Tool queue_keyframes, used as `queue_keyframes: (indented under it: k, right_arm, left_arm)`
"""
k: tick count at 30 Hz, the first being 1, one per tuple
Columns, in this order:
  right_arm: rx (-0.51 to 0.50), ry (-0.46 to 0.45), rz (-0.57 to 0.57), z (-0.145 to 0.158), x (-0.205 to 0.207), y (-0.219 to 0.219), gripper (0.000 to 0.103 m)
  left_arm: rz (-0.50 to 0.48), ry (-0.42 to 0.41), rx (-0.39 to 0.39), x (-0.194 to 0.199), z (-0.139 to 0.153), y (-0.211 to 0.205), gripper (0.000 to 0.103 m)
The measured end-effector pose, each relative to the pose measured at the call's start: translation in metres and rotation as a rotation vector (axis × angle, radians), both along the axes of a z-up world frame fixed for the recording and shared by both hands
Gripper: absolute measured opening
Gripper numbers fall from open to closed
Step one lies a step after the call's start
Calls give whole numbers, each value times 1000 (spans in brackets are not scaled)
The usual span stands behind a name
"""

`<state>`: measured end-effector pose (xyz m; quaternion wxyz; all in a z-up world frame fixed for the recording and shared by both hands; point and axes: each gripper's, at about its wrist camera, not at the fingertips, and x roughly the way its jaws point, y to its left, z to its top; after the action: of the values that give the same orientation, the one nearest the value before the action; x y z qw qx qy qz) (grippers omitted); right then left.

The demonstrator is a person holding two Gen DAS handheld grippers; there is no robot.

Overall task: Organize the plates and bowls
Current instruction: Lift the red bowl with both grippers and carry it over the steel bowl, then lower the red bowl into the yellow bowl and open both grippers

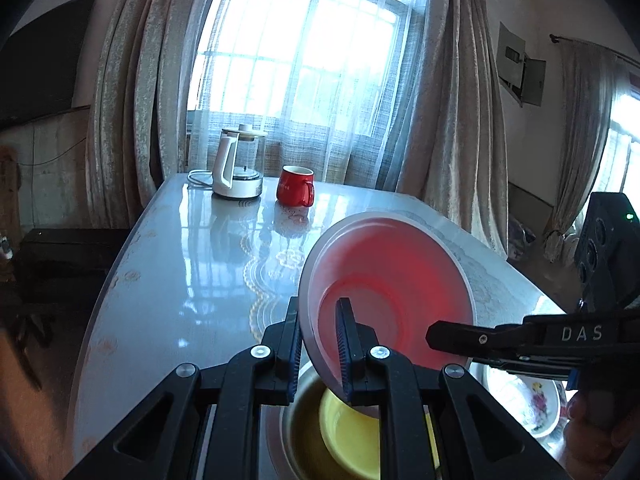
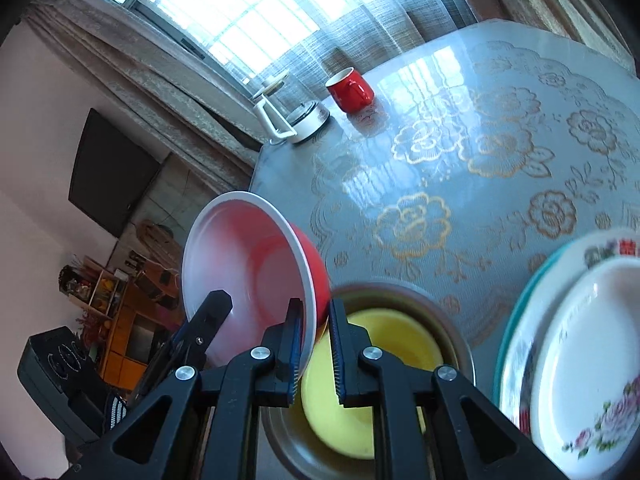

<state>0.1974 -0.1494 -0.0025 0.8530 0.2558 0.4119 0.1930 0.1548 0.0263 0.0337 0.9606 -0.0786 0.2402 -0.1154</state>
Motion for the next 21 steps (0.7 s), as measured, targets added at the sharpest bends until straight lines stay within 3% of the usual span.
queue_keyframes:
  k: [8, 21]
  right_arm:
    - [9, 43, 11, -16, -23, -8, 13]
    - [8, 66, -9, -27, -45, -27, 15]
  left_arm:
    - [-8, 35, 35, -26, -9, -12, 16]
    - [-47, 97, 61, -26, -19, -30, 16]
